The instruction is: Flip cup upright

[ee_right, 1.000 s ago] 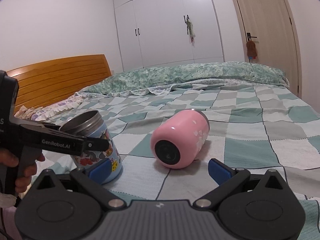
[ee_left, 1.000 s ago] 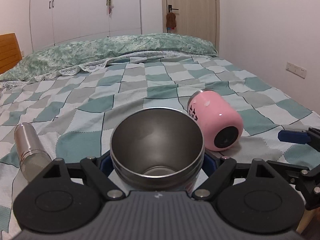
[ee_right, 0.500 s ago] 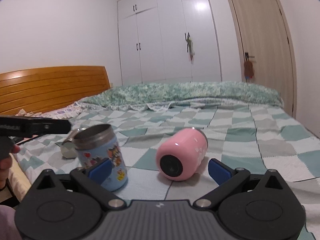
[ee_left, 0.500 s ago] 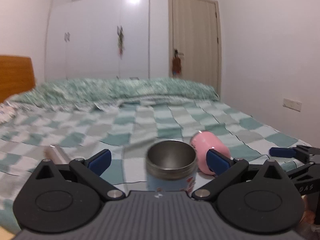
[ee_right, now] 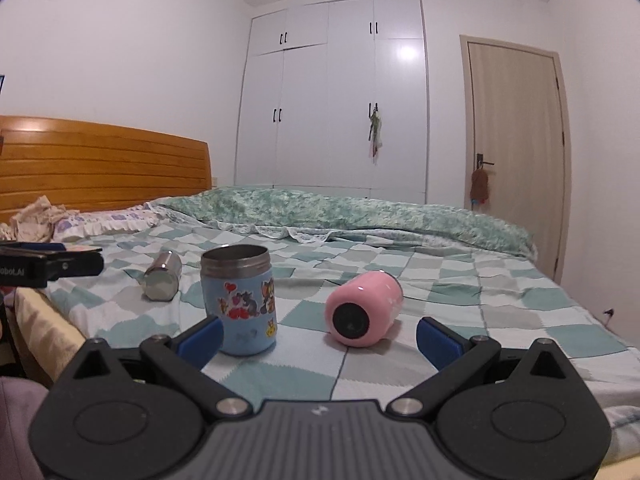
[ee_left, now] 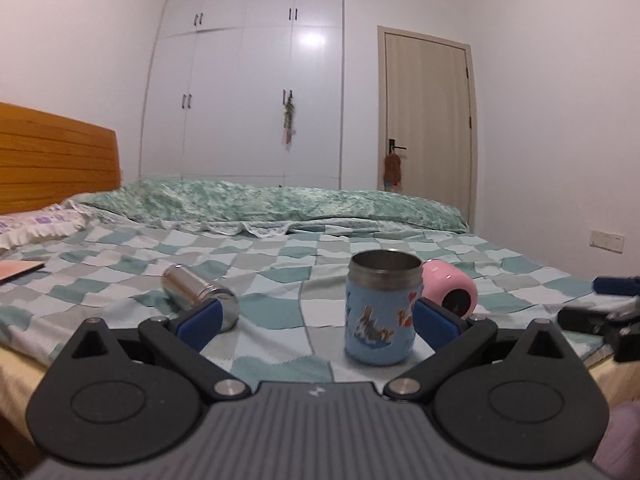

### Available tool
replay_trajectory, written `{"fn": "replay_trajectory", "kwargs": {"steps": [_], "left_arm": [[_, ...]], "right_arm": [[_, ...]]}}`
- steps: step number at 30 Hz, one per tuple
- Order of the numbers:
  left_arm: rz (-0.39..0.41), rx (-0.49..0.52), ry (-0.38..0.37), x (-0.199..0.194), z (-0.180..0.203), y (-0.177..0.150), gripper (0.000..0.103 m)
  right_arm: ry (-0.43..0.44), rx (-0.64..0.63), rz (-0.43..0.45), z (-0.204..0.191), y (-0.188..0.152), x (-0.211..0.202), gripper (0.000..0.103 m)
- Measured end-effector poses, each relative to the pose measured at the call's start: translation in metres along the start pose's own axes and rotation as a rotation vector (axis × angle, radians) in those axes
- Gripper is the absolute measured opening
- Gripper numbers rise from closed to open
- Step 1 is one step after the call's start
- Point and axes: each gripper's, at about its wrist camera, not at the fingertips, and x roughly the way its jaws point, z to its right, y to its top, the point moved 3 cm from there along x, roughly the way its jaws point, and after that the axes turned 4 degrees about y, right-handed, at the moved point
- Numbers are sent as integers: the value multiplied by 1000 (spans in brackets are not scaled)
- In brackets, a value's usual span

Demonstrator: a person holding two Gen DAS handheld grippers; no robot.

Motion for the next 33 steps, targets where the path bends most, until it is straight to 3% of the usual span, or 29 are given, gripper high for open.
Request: {"fn": "replay_trajectory", "kwargs": {"steps": [7,33], "left_arm": [[76,38,41,-18,8,-23,103],[88,44,56,-16,11,-33,103]], "right_arm": [[-60,-24,53,-3,-14,-19,103],[-101,-28,102,-4,-21,-22,103]]}}
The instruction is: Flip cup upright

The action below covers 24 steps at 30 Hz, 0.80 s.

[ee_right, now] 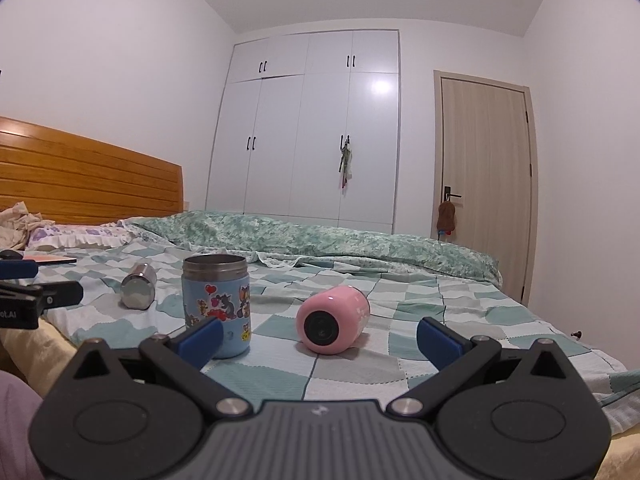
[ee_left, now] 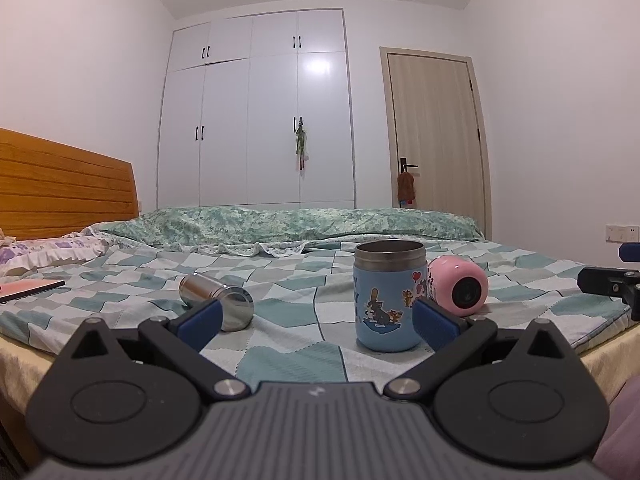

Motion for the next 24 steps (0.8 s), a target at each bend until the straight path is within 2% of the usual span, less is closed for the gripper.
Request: {"fn": "replay_trajectory", "kwargs": {"steps": [24], "left_arm": [[6,7,-9,-2,1,0,103]], "right_arm": [[0,1,1,1,0,-1,103]]}}
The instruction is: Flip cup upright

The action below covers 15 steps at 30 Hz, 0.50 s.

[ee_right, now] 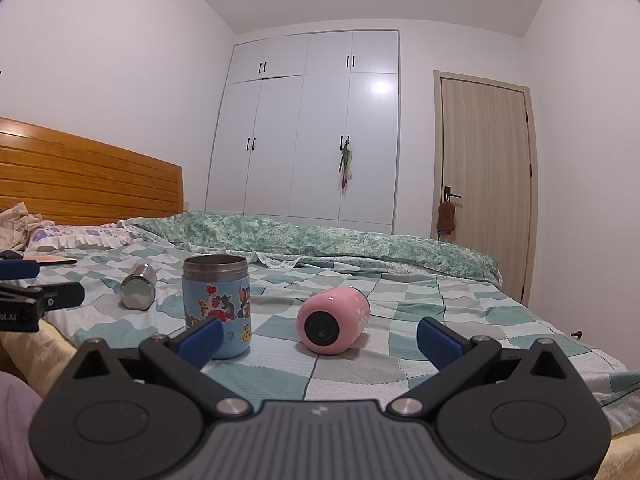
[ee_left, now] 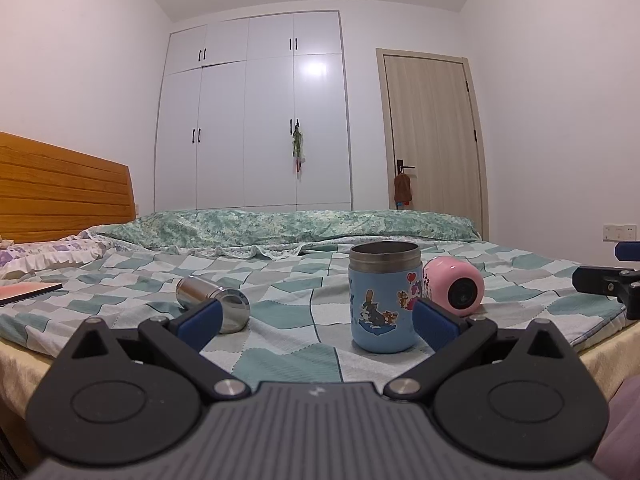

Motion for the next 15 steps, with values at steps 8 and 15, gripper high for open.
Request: {"fn": "replay_trajectory", "kwargs": {"steps": [8,15], "left_arm": [[3,1,-6,0,0,0,103],[8,2,-7,-1,-1,0,103]], "right_arm": [[0,-1,-1,0,0,0,103],[0,-1,-1,0,0,0,103]]}}
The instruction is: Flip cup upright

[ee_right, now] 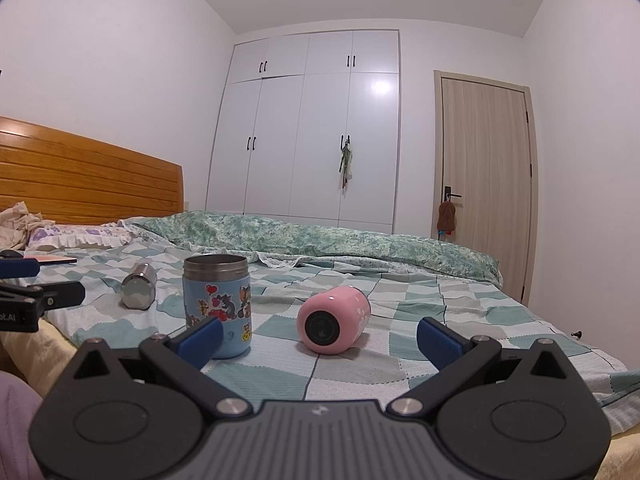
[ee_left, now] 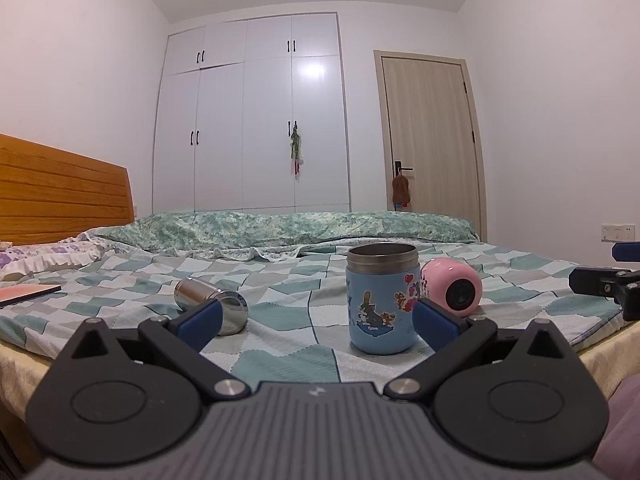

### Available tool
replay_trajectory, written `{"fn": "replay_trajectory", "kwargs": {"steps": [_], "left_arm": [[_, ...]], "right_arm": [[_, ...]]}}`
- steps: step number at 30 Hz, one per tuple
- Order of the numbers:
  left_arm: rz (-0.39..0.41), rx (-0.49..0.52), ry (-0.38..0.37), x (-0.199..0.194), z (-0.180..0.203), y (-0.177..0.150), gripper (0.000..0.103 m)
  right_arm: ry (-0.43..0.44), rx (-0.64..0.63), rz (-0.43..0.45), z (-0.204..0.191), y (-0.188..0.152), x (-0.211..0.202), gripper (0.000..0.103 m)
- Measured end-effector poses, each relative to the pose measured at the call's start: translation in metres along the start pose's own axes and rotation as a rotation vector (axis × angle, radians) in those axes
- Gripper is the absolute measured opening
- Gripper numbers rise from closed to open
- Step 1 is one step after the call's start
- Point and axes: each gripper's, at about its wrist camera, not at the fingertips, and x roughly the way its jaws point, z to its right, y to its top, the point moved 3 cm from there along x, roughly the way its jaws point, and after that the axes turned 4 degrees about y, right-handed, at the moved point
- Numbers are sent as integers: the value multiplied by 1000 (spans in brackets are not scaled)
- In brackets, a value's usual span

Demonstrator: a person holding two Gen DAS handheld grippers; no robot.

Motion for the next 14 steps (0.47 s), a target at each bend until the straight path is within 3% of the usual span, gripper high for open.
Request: {"fn": "replay_trajectory", "kwargs": {"steps": [14], "left_arm": [[8,-5,-7,-2,-1,0,103]], "right_arm": [[0,-1,0,0,0,0,103]]}}
